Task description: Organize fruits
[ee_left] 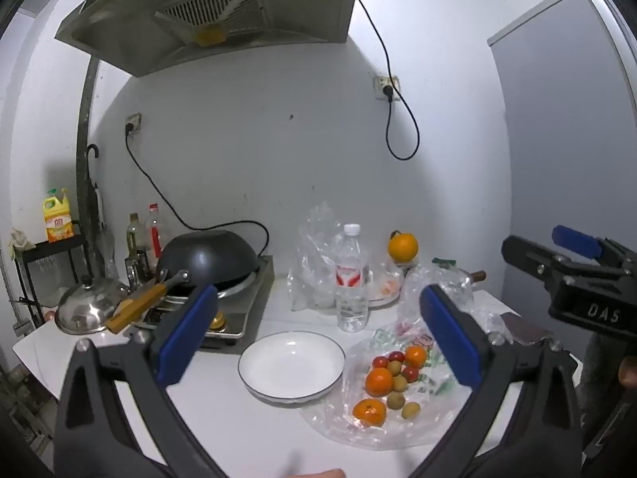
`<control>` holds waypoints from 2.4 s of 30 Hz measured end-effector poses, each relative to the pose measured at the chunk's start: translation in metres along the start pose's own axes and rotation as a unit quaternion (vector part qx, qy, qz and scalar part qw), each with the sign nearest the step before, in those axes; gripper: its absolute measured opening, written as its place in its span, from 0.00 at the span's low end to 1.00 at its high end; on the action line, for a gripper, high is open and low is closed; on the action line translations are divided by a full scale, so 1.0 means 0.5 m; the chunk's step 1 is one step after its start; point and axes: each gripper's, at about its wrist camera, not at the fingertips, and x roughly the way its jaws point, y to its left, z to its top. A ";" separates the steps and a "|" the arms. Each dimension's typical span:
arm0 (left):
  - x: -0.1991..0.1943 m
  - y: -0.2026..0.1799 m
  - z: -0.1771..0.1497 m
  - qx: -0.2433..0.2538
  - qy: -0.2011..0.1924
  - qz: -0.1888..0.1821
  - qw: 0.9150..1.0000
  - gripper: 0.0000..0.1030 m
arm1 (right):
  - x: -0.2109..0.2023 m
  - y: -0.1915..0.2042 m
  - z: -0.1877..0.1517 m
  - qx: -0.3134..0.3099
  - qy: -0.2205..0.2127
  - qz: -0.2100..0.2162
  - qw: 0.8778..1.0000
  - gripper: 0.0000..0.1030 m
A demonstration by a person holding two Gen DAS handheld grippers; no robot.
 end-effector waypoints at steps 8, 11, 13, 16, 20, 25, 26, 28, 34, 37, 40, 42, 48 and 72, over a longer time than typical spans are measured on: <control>0.006 -0.001 0.007 0.000 0.003 0.000 1.000 0.99 | 0.001 -0.004 0.005 0.000 0.003 0.000 1.000 0.96; 0.007 -0.002 0.009 0.002 0.003 -0.001 1.000 0.99 | 0.000 -0.004 0.006 0.000 0.004 -0.001 1.000 0.96; 0.007 -0.003 0.011 0.003 0.003 -0.002 1.000 0.99 | -0.001 -0.003 0.007 -0.001 0.005 -0.001 1.000 0.96; 0.007 -0.006 0.009 0.003 0.002 -0.001 1.000 0.99 | 0.001 -0.003 0.005 -0.001 0.004 -0.002 1.000 0.96; 0.006 -0.004 0.009 0.003 0.002 -0.002 1.000 0.99 | 0.001 -0.003 0.004 -0.001 0.005 -0.002 1.000 0.96; 0.005 -0.006 0.008 0.004 0.000 -0.005 1.000 0.99 | 0.000 -0.004 0.005 -0.001 0.005 -0.002 1.000 0.96; 0.006 -0.007 0.008 0.004 0.000 -0.005 1.000 0.99 | 0.000 -0.004 0.005 -0.001 0.005 -0.003 1.000 0.96; 0.004 -0.006 0.007 0.005 0.000 -0.006 1.000 0.99 | -0.001 -0.004 0.005 -0.001 0.005 -0.003 1.000 0.96; 0.005 -0.007 0.008 0.005 0.000 -0.006 1.000 0.99 | -0.001 -0.005 0.005 -0.001 0.006 -0.004 1.000 0.96; 0.005 -0.008 0.008 0.005 -0.001 -0.006 1.000 0.99 | -0.001 -0.005 0.005 -0.001 0.006 -0.005 1.000 0.96; 0.005 -0.007 0.008 0.004 -0.001 -0.006 1.000 0.99 | -0.001 -0.006 0.004 -0.001 0.006 -0.005 1.000 0.96; 0.005 -0.008 0.008 0.005 -0.001 -0.006 1.000 0.99 | -0.001 -0.006 0.005 -0.001 0.006 -0.004 1.000 0.96; 0.005 -0.008 0.007 0.004 -0.001 -0.006 1.000 0.99 | -0.001 -0.006 0.005 -0.001 0.006 -0.004 1.000 0.96; 0.013 -0.013 0.006 0.007 0.000 -0.011 1.000 0.99 | 0.006 0.004 0.002 -0.012 0.013 -0.002 1.000 0.96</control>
